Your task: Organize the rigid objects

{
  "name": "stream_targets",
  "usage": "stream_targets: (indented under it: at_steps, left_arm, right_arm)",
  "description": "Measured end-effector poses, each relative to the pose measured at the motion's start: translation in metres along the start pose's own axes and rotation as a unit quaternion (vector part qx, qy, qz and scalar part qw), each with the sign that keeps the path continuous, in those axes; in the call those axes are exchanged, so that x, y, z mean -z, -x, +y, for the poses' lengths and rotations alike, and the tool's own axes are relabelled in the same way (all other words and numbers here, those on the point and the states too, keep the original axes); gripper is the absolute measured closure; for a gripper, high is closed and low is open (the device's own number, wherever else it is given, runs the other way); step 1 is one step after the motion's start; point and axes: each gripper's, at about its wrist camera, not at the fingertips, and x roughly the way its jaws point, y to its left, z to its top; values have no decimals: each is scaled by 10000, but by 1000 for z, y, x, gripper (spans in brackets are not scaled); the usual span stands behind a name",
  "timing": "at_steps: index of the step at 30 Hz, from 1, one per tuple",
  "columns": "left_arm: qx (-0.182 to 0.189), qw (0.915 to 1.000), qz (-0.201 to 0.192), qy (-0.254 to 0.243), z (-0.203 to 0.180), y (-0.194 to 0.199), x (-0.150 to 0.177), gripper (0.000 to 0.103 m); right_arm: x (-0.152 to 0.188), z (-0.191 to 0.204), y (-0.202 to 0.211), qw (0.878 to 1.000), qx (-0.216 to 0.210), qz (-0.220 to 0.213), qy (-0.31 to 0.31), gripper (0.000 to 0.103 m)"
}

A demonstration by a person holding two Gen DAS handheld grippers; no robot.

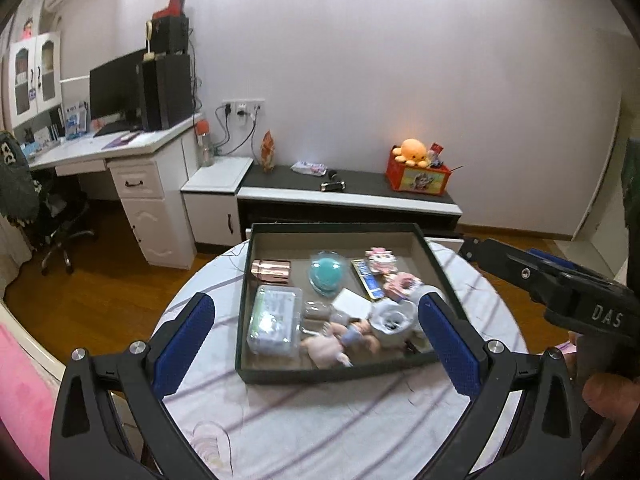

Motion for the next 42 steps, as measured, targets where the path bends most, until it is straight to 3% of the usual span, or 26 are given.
stream_targets:
  at_steps: [9,16,27,32,42]
  left_arm:
    - [-41,9997,-210,-91,-15,47,16,0]
    - [-230,9979,-611,4,-11,100,39,0]
    - [-715,9921,-1025,128,-6,174,113,0]
    - [-764,9906,-1108,224,-6,197,143,0]
    - [-728,9898,-1200,222,-15,213,152,0]
  right_arm:
    - [14,12,69,9980,142,-616,57,0]
    - [54,17,123,9931,371,-1110,94,0]
    - [138,43,179,9891,706,-1188,508,0]
    - [170,54,205,9863,739,-1341,616,0]
    - [180,55,229,9842,648,-1532,606,0]
